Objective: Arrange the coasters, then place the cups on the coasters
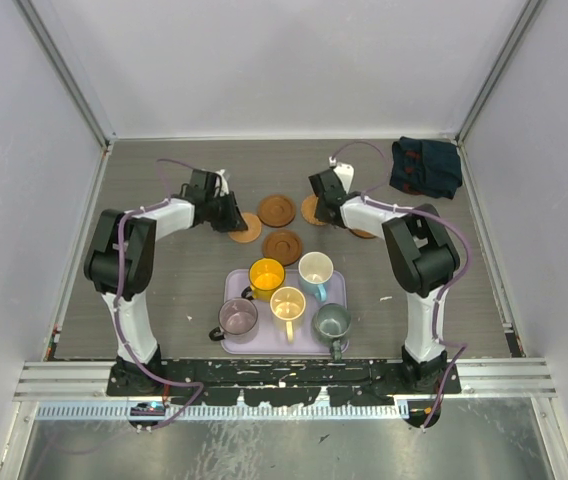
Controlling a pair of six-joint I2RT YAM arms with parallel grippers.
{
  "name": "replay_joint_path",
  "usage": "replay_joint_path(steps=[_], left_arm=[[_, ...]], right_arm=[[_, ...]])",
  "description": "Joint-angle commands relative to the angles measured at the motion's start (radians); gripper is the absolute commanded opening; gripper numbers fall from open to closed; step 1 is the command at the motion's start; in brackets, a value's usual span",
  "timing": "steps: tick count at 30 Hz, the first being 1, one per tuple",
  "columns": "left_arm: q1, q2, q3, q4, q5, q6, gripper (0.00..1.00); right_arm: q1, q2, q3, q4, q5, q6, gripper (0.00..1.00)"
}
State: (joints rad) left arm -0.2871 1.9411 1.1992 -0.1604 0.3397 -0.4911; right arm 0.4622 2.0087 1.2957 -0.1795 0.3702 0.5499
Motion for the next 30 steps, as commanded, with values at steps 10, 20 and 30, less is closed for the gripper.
replay_joint_path(steps=[10, 20, 30], left_arm=[[0.029, 0.070, 0.110, -0.089, -0.167, 0.012, 0.22], [0.092, 0.099, 0.131, -0.093, -0.164, 0.003, 0.22], [0.110, 0.131, 0.173, -0.089, -0.120, 0.006, 0.23]], right_arm=[[0.075, 0.047, 0.005, -0.286, -0.006, -0.016, 0.16], [0.067, 0.145, 0.137, -0.346, 0.064, -0.015, 0.16], [0.036, 0.202, 0.227, -0.376, 0.104, 0.010, 0.16]])
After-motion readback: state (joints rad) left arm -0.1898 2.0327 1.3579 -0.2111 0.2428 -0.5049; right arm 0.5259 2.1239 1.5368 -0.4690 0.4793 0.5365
